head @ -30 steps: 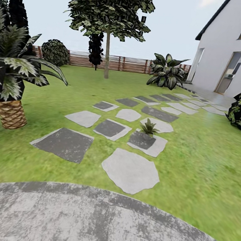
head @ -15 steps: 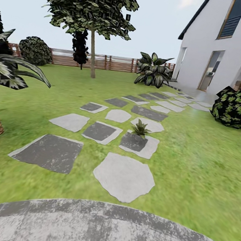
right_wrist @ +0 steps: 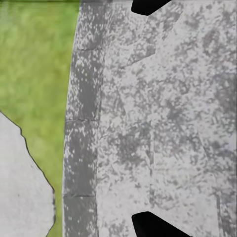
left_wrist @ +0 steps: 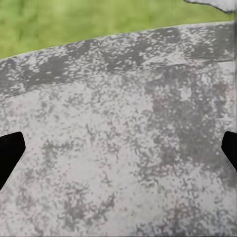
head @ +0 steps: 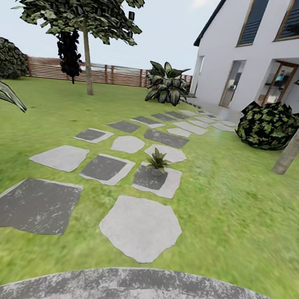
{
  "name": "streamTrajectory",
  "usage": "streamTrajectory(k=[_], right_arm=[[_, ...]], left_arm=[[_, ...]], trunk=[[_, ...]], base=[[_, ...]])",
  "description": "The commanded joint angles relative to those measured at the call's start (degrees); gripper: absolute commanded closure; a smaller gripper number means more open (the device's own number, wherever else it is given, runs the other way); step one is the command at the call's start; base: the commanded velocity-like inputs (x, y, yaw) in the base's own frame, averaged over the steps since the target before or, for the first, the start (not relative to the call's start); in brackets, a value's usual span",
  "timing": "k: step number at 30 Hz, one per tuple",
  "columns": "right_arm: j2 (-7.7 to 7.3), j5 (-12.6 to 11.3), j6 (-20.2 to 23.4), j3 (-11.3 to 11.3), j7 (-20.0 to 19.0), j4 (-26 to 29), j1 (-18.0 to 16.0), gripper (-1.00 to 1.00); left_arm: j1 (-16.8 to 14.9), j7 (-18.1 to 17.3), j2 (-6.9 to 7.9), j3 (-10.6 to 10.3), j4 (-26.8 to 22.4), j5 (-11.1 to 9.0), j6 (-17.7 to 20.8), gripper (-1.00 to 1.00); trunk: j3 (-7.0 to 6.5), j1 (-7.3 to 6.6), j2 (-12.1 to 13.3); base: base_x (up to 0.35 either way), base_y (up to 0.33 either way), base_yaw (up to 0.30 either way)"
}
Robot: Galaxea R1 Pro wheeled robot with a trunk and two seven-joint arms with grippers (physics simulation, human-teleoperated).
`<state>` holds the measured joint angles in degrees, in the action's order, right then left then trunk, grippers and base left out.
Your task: Pick up the pesticide atomizer in the garden and spray insectifuge to fully cover both potted plants in the garden.
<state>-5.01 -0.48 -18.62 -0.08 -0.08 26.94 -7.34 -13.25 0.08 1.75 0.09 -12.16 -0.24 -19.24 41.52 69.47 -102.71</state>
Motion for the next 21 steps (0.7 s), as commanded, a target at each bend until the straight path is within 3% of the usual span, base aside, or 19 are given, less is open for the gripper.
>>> streamTrajectory(k=[1,12,21], right_arm=[[0.0,0.0,-0.2,0.0,0.0,0.0,0.0,-1.0],[0.01,0.0,-0.2,0.0,0.0,-0.1,0.0,-1.0],[0.01,0.0,-0.2,0.0,0.0,-0.1,0.0,-1.0]], left_arm=[[0.0,0.0,0.01,0.0,0.0,0.0,-0.2,-1.0],[0.0,0.0,0.01,0.0,0.0,0.0,-0.2,-1.0],[0.0,0.0,0.09,0.0,0.0,0.0,-0.2,-1.0]], trunk=[[0.08,0.02,0.0],[0.41,0.02,0.0],[0.73,0.02,0.0]], base=[[0.302,0.164,-0.3],[0.286,0.111,-0.3],[0.051,0.006,-0.297]])
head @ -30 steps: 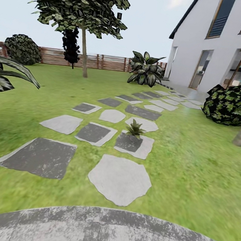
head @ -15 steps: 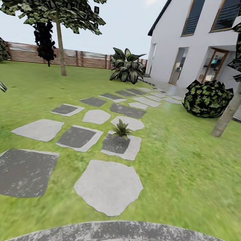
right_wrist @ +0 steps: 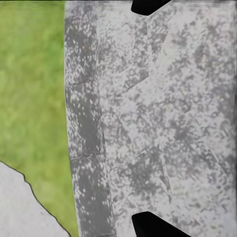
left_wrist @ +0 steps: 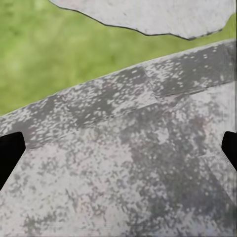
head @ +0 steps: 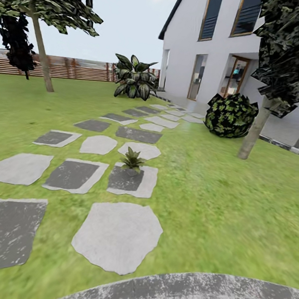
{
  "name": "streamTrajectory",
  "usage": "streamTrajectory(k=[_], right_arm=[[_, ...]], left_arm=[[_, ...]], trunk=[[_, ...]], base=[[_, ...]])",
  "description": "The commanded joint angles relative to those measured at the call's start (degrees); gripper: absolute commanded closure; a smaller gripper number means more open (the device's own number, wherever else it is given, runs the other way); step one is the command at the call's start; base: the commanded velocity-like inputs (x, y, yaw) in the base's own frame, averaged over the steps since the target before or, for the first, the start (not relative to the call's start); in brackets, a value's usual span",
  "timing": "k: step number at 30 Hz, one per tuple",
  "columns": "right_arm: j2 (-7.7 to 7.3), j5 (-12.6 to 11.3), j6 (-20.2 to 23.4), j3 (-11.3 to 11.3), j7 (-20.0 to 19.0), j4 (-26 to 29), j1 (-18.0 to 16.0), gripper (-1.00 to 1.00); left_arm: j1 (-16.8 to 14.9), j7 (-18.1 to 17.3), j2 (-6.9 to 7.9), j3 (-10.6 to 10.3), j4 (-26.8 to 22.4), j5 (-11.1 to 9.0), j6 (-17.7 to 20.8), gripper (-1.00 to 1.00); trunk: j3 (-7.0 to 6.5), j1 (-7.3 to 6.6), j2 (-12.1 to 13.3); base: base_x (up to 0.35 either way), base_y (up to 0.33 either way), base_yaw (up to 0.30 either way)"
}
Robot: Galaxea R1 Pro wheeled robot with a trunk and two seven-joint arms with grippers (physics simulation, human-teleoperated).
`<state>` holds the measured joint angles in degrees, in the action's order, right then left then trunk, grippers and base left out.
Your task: Pick up the pesticide atomizer in the garden and spray insectifuge to fully cover both potted plants in the garden.
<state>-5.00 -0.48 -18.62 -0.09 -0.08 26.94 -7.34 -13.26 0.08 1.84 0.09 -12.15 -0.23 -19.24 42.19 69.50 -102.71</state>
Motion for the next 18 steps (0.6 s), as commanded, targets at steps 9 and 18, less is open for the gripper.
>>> streamTrajectory(k=[9,18], right_arm=[[0.01,0.0,-0.2,0.0,0.0,0.0,-0.1,-1.0],[-0.01,0.0,-0.2,0.0,0.0,0.0,0.0,-1.0]], left_arm=[[0.0,0.0,0.01,0.0,0.1,0.0,-0.2,-1.0],[0.0,0.0,0.09,0.0,0.1,0.0,-0.2,-1.0]], trunk=[[0.37,-0.01,0.0],[0.7,-0.01,0.0]], base=[[0.001,0.0,-0.294],[0.0,0.0,-0.293]])
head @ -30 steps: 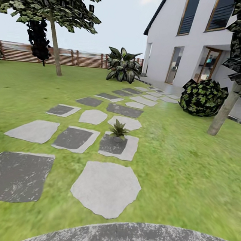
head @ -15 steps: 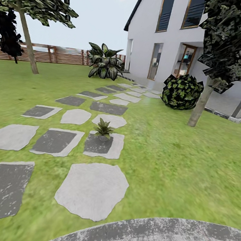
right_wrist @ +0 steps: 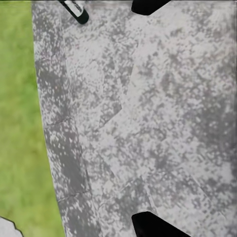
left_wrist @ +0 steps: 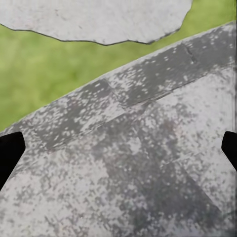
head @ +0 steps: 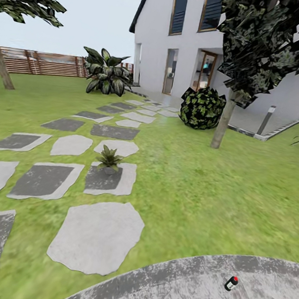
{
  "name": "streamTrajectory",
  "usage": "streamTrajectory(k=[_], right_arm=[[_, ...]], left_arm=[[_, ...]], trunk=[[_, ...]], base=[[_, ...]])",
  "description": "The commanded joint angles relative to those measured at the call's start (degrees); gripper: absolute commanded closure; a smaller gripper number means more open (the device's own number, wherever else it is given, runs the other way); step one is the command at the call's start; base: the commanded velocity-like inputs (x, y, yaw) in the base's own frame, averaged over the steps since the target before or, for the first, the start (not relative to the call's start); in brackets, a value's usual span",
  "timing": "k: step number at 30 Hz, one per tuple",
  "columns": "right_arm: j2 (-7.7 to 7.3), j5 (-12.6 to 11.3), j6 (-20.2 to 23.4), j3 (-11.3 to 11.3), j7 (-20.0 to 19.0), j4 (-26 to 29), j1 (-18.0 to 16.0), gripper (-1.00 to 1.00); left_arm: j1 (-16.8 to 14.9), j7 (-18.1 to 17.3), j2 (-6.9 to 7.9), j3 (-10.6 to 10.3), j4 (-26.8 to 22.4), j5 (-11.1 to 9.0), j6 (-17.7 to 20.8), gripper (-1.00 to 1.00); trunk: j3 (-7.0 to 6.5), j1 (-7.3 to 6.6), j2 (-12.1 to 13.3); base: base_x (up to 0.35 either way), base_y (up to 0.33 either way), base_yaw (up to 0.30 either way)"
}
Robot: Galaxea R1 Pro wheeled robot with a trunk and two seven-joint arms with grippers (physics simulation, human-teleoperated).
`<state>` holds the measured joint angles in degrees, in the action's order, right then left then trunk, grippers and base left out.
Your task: Pick up the pesticide atomizer in the garden and spray insectifuge to fully cover both potted plants in the garden.
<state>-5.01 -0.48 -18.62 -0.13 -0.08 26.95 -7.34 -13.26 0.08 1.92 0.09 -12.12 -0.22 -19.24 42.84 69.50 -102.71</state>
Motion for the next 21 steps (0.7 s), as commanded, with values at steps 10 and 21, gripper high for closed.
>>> streamTrajectory(k=[10,21], right_arm=[[0.01,-0.1,-0.2,0.0,0.0,-0.1,-0.1,-1.0],[0.01,-0.1,-0.2,0.0,0.0,-0.2,0.0,-1.0]], left_arm=[[0.0,0.0,0.1,0.0,0.1,0.0,-0.2,-1.0],[0.0,0.0,0.1,0.0,0.1,0.0,-0.2,-1.0]], trunk=[[0.42,-0.01,0.0],[0.85,-0.01,0.0]], base=[[0.0,0.0,-0.291],[0.0,0.0,-0.288]])
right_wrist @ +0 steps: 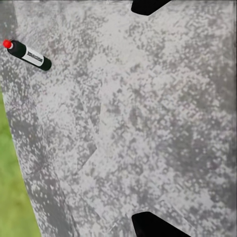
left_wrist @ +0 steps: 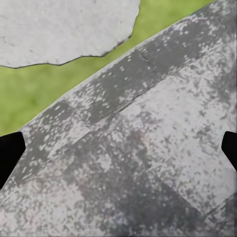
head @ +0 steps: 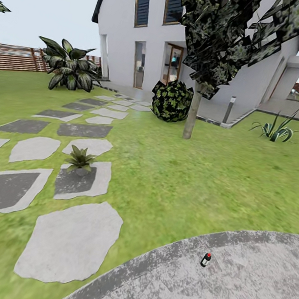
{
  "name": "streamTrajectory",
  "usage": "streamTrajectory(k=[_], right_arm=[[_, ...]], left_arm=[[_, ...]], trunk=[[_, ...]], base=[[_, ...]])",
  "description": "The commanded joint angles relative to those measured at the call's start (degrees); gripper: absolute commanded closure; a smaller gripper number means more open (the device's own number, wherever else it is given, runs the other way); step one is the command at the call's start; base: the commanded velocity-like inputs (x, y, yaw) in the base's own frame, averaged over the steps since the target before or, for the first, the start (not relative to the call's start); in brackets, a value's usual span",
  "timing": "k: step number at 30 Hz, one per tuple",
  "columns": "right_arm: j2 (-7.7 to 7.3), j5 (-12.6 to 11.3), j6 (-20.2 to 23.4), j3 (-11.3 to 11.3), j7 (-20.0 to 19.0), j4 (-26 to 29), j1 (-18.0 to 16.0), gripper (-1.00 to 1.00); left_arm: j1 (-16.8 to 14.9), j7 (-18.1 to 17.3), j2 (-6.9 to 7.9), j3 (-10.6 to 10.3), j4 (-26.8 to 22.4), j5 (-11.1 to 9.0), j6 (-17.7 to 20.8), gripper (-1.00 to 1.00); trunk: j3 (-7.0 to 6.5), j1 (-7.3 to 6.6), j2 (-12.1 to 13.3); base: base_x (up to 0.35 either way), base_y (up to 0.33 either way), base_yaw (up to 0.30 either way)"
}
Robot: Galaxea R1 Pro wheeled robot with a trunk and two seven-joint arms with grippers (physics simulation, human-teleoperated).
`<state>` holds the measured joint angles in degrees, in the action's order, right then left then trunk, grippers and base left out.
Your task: Pick up the pesticide atomizer in the garden and spray insectifuge to fully cover both potted plants in the garden.
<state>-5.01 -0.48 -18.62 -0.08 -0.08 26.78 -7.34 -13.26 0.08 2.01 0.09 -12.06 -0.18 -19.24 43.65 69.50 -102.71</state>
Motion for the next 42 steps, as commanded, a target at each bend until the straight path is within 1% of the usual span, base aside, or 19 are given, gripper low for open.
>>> streamTrajectory(k=[1,34,42], right_arm=[[0.0,-0.1,-0.2,0.0,0.0,-0.1,0.0,-1.0],[0.08,-0.1,-0.2,0.0,0.0,-0.1,-0.1,-1.0],[0.09,-0.1,-0.2,0.0,0.0,-0.1,-0.1,-1.0]], left_arm=[[0.0,0.0,0.01,0.0,0.0,0.0,-0.2,-1.0],[0.0,0.0,0.01,0.0,-0.1,-0.1,-0.2,-1.0],[0.0,0.0,0.01,0.0,-0.1,-0.1,-0.2,-1.0]], trunk=[[0.09,-0.01,0.0],[1.38,-0.01,0.0],[1.69,-0.01,0.0]], base=[[0.0,0.0,-0.288],[0.0,0.0,-0.288],[0.0,0.079,-0.288]])
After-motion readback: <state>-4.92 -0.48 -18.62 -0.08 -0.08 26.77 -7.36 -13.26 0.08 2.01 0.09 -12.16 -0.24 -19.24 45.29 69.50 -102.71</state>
